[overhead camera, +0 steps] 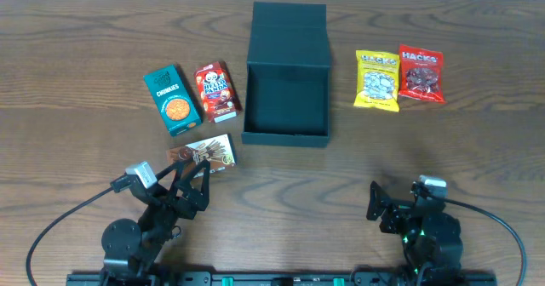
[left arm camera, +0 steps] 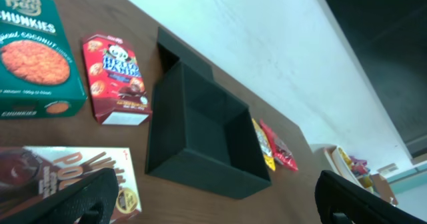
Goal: Pack container
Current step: 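Reach the left gripper to the teal Chunkies box and grasp it, then lift the Chunkies box and lower it into the black box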
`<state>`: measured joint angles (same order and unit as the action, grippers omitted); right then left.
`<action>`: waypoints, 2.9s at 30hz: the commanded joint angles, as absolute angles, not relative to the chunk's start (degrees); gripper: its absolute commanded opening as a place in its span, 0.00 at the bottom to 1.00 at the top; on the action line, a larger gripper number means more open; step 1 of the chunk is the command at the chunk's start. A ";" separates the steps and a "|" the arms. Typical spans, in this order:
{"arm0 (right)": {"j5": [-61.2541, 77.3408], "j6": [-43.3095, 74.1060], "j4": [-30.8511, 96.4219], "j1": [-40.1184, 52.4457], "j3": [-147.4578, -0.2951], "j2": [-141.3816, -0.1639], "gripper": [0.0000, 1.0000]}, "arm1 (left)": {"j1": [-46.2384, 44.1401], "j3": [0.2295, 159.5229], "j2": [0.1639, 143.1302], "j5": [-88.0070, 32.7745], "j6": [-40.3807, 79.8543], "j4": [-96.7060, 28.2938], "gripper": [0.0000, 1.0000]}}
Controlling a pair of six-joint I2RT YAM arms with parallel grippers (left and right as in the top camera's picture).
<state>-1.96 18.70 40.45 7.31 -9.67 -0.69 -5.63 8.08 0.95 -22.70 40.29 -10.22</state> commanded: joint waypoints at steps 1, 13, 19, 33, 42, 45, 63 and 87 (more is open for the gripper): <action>-2.11 19.27 40.51 7.57 -9.10 -0.32 0.99 | -5.26 11.31 5.34 -21.65 39.72 -9.80 0.95; -2.11 19.25 40.51 7.57 -9.10 -0.32 0.99 | -5.26 52.27 51.62 -5.21 22.24 -29.67 0.95; -2.09 19.27 40.51 7.57 -9.10 -0.32 0.99 | -5.10 71.79 74.30 1.54 24.53 -41.52 0.95; -2.11 19.25 40.49 7.57 -9.10 -0.32 0.99 | -0.67 85.76 105.27 -1.50 32.40 -42.68 0.95; -2.11 19.25 40.49 7.57 -9.10 -0.32 0.99 | -0.58 85.76 114.26 -0.89 40.01 -43.35 0.95; -2.11 19.25 40.49 7.57 -9.10 -0.32 0.99 | -0.30 85.76 115.90 -0.91 42.39 -43.59 0.96; -2.11 19.27 40.49 7.57 -9.10 -0.32 0.99 | 2.57 85.60 119.59 -1.87 39.35 -43.42 0.95; -2.11 19.27 40.51 7.57 -9.10 -0.32 0.99 | 3.09 85.71 121.47 -4.03 28.25 -42.78 0.91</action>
